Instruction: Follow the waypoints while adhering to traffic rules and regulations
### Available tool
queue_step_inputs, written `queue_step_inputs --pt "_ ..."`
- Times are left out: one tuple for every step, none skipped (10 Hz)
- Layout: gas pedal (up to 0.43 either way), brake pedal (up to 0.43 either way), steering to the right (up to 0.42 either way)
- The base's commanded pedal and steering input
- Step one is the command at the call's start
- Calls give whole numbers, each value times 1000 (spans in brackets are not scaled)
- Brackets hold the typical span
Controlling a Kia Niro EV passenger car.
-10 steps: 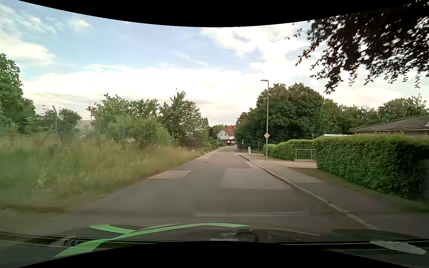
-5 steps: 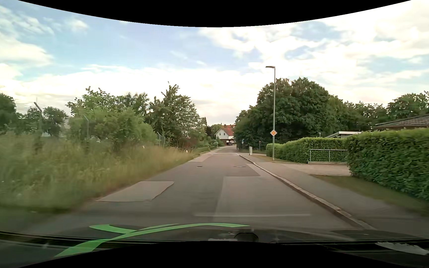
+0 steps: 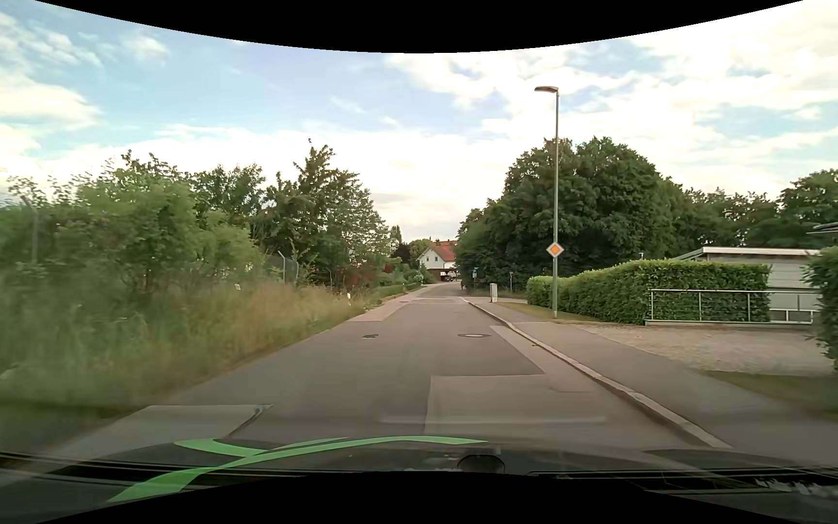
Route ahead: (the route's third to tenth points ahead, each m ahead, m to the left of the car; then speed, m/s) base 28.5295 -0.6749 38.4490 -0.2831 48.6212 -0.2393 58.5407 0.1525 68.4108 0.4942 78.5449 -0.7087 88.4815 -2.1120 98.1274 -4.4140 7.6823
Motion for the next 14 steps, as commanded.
queue_step_inputs --pt "47 0 -3" --pt "47 0 -4" --pt "47 0 -7" --pt "47 0 -8" --pt "47 0 -7" --pt "20 0 -8" --pt "20 0 -7" --pt "20 0 -7" --pt "8 0 -7" --pt "0 0 -6" --pt "0 0 -6" --pt "0 0 -5" --pt "28 0 -5" --pt "39 0 -5"
